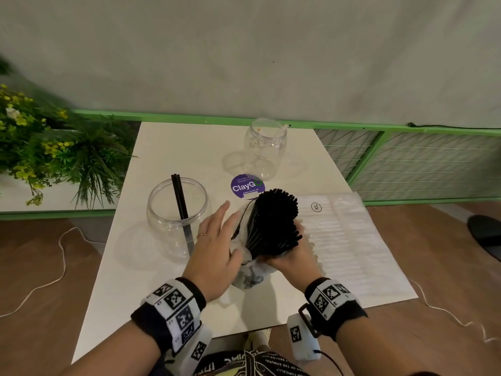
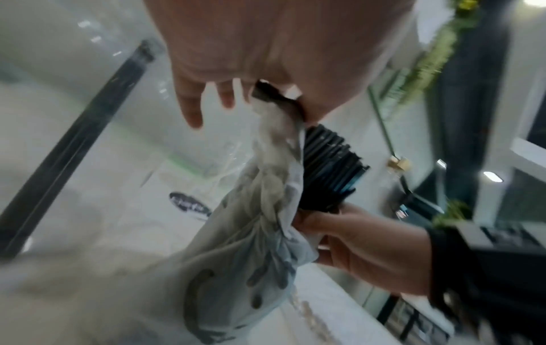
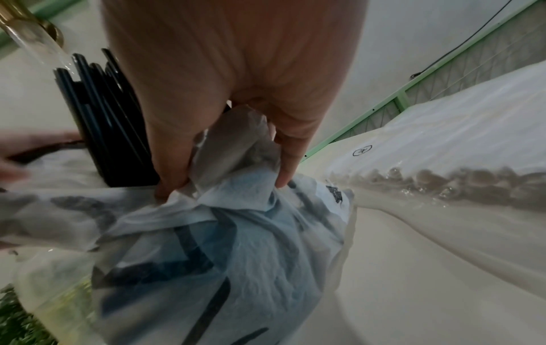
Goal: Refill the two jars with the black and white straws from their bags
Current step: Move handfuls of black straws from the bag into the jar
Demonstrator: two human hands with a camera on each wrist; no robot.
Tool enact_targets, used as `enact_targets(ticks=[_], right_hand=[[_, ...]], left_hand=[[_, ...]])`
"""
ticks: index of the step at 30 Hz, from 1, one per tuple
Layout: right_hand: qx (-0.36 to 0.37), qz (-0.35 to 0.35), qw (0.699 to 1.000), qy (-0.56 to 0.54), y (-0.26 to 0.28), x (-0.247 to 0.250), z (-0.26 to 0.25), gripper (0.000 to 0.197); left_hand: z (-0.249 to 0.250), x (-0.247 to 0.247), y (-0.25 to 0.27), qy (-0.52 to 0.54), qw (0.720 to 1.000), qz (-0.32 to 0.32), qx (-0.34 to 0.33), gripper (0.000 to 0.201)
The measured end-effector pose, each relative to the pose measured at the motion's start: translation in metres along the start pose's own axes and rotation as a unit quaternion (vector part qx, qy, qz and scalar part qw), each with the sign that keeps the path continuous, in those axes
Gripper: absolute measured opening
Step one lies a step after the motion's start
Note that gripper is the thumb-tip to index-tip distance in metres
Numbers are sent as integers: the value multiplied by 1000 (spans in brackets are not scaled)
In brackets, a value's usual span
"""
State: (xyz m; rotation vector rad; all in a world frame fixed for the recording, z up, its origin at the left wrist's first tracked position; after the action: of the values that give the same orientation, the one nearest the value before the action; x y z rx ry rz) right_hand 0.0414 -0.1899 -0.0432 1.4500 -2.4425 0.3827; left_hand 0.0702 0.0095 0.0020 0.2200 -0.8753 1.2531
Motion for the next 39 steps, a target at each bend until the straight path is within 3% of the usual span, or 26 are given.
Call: enact_targets(ticks=[3, 5, 8, 10, 13, 18, 24, 27, 31, 35, 39], right_hand=[[-7, 5, 1000, 6, -1, 0, 2, 94], [-14, 2, 1000, 9, 0, -1, 3, 95], [-15, -5, 1000, 9, 0, -1, 5, 85], [-15, -19, 999, 21, 2, 2, 4, 78], [7, -34, 998, 58, 4, 6, 4, 73], [90, -10, 982, 165, 6, 13, -5, 90], [102, -37, 985, 134, 6, 12, -13, 95], [49, -34, 997, 57, 2, 8, -7, 95], [21, -75, 997, 29, 1, 8, 2, 98], [44, -100, 988, 111, -2, 8, 1, 94], [60, -154, 980, 114, -7, 13, 0, 81]], left_hand=[[7, -1, 1, -128, 989, -61, -49, 93], [2, -9, 0, -193, 976, -98, -33, 111], [-12, -24, -5, -191, 975, -109, 16, 117], [-18, -29, -8, -198, 971, -129, 34, 109], [-21, -31, -13, -199, 966, -160, 42, 78], [-23, -24, -21, -172, 963, -202, 40, 38], [-19, -21, -20, -226, 945, -234, -23, 29], [-21, -19, -19, -135, 969, -203, 29, 23], [-31, -21, -14, 25, 976, -135, 171, 46], [-33, -33, -9, 73, 969, -146, 184, 78], [-34, -40, -4, 195, 940, -146, 239, 106]])
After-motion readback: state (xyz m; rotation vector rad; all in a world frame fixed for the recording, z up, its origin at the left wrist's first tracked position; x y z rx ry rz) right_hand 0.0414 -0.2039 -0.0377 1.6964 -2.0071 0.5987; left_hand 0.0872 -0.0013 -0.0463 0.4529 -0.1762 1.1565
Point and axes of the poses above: each hand's wrist, its own y-axis away from the middle knuckle, its own x-axis out of the back of the hand, z = x × y, the point moved 1 cm from there along -y, towards the middle knuckle, and after that the axes turned 12 degrees about z, right-handed, at the moved point
